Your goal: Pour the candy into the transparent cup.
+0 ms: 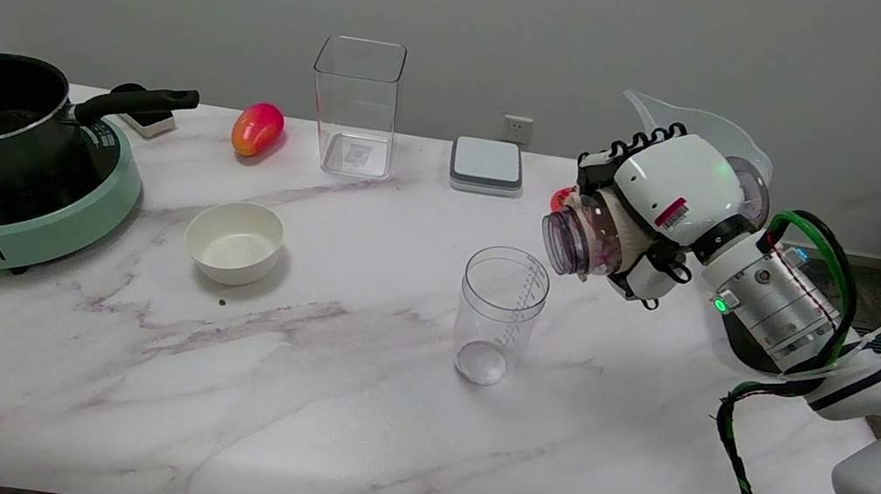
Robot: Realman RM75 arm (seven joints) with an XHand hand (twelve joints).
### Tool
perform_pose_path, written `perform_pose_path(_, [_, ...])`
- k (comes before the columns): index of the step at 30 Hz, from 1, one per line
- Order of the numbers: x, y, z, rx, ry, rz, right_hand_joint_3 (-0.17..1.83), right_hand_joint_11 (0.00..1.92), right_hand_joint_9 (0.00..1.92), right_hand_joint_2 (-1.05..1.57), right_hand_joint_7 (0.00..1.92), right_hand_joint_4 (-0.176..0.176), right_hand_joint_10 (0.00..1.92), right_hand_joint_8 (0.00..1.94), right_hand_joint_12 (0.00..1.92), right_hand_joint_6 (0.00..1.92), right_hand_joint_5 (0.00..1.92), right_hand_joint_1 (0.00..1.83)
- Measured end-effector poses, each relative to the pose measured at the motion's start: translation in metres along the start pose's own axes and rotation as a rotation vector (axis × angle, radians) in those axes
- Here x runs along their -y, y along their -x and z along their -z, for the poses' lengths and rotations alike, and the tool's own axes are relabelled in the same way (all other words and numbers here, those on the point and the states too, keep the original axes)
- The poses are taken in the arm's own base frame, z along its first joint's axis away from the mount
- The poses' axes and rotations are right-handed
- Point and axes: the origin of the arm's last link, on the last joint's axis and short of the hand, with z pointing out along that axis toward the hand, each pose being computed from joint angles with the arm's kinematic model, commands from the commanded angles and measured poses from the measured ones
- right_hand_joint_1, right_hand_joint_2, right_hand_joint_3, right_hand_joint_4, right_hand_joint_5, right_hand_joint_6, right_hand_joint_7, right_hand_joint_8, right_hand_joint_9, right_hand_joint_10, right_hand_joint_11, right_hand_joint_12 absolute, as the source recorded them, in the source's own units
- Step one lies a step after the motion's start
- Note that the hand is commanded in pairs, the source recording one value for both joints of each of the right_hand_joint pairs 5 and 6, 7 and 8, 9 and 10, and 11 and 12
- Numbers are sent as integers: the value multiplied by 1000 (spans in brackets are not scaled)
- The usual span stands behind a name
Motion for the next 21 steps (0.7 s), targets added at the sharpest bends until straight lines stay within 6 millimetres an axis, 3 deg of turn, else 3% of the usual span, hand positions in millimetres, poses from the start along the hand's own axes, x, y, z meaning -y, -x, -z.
perform_pose_path(21, [10,-2,-3,-32,-40,92,962,1180,1419,453,1477,0,1419,1477,1180,1337,1337,1626])
